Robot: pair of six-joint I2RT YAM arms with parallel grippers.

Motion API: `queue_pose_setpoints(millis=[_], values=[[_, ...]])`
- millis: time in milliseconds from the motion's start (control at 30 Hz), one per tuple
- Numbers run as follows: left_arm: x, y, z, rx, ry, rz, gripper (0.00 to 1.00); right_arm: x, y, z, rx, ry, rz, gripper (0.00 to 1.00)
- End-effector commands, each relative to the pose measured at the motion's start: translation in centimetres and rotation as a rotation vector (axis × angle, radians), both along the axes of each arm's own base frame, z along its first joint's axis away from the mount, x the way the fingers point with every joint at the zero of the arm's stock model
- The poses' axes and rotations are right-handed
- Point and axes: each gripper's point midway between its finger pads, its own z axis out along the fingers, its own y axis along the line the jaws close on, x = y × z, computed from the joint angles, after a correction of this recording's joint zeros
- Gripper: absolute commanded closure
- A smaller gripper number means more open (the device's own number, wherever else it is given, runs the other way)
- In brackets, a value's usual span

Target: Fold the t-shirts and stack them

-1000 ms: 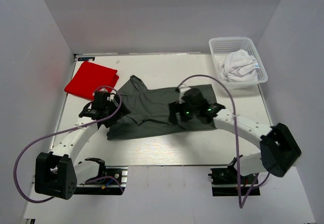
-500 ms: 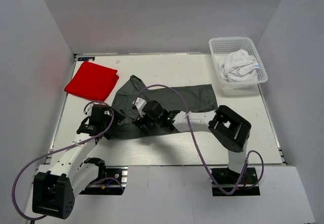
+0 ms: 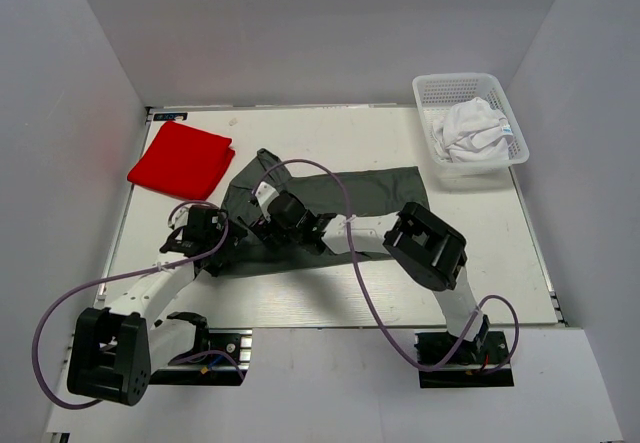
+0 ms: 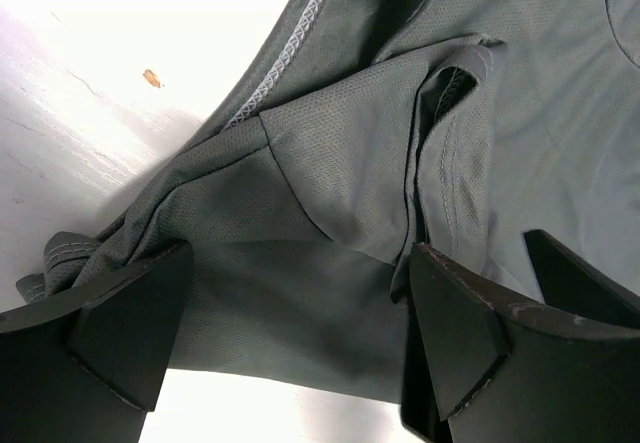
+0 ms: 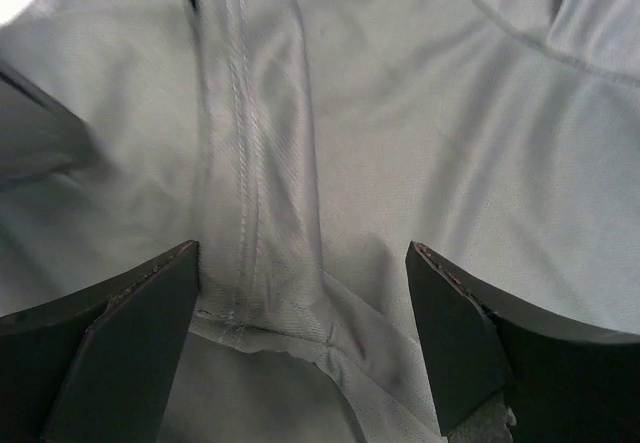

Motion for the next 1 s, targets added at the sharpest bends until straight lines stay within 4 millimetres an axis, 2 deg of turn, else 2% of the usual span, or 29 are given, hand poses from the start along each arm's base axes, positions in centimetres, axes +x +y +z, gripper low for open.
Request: queue_pose_setpoints(millis=[0,100,200,300,367,400,433,500,533,600,700,733,800,833,900,933,967], values=[[-0.3,1.0,-0.5,0.04,0.015,0.035,0.0,0.8,0.3,0.2,-0.019,-0.037,-0.005,0.12],[-0.5,1.2,-0.6,0.048,0.013,0.04,0.0,1.0,0.3,-0.4,-0.033,-0.026,-0.004,0.12],[-0.7,1.3,-0.8,0.048,0.015,0.04,0.0,2.6,-0.2,-0.2,-0.053,-0.053,-0.088,0.12],[-1.2,1.5,-1.1,0.058,0.025,0.045,0.0,4.6,-0.9,1.1,-0.02,-0.083,-0.215,0.12],[-1.4,1.8,-1.4,0.068,0.033,0.05,0.0,5.9,-2.0,1.0,-0.011,-0.062,-0.29,0.12],[-1.6,1.8,-1.5,0.07,0.042,0.05,0.0,6.8,-2.1,1.5,-0.011,-0.076,-0.328,0.12],[-1.6,1.8,-1.5,0.07,0.042,0.05,0.0,7.8,-3.2,1.3,-0.011,-0.059,-0.378,0.12],[-1.9,1.9,-1.7,0.073,0.052,0.05,0.0,9.1,-3.5,1.5,-0.006,-0.048,-0.434,0.12],[-1.9,1.9,-1.7,0.073,0.052,0.05,0.0,10.3,-4.5,1.7,-0.006,-0.044,-0.466,0.12],[-1.9,1.9,-1.7,0.073,0.052,0.05,0.0,11.4,-5.4,1.5,-0.021,-0.016,-0.491,0.12],[-1.9,1.9,-1.7,0.078,0.053,0.042,0.0,11.4,-5.1,2.3,0.01,0.008,-0.441,0.12],[-1.7,1.9,-1.6,0.081,0.044,0.035,0.0,10.6,-4.2,3.4,0.05,0.025,-0.381,0.12],[-1.5,1.6,-1.5,0.072,0.045,0.029,0.0,10.0,-4.2,4.0,0.045,0.019,-0.339,0.1],[-1.6,1.7,-1.5,0.079,0.046,0.019,0.0,9.4,-3.7,5.4,0.093,0.02,-0.295,0.1],[-1.4,1.6,-1.4,0.079,0.046,0.019,0.0,8.2,-3.6,5.4,0.102,0.052,-0.245,0.1],[-1.4,1.6,-1.4,0.079,0.046,0.019,0.0,7.5,-3.8,6.5,0.119,0.049,-0.216,0.1],[-1.1,1.6,-1.0,0.082,0.035,0.012,0.0,6.7,-3.4,6.6,0.13,0.066,-0.173,0.1]])
